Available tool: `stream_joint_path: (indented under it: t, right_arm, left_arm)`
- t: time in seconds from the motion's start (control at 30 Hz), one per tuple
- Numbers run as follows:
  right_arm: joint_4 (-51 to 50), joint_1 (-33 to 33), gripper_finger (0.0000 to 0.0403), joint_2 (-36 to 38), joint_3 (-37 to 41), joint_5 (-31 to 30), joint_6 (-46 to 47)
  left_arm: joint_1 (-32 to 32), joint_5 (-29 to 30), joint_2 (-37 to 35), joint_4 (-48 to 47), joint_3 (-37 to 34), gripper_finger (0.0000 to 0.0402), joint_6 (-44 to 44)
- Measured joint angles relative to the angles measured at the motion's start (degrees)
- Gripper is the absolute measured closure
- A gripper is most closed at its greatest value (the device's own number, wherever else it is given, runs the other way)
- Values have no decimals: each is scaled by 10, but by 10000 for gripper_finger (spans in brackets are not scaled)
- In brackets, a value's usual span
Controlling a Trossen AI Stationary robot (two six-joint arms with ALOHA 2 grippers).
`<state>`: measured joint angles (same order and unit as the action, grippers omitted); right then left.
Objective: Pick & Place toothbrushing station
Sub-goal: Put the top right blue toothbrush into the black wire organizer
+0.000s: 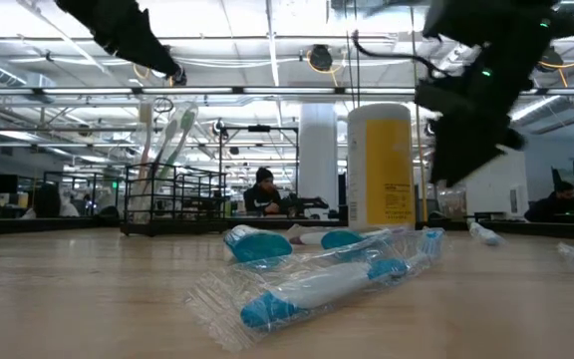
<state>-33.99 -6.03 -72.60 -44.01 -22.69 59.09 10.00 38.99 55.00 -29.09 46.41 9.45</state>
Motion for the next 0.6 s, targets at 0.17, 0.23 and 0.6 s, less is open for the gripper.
stream_joint_path:
  t: [0.17,0.23,0.6]
  right_arm:
    - [-10,12,248,28,74,-12,151]
    - [-14,19,248,41,99,-11,172]
    - [159,98,248,63,219,-132,204]
  left_arm:
    - [-3,2,1,-24,0,268,-9]
    - [-7,5,1,-22,0,268,-18]
    - [-38,26,1,8,0,268,-49]
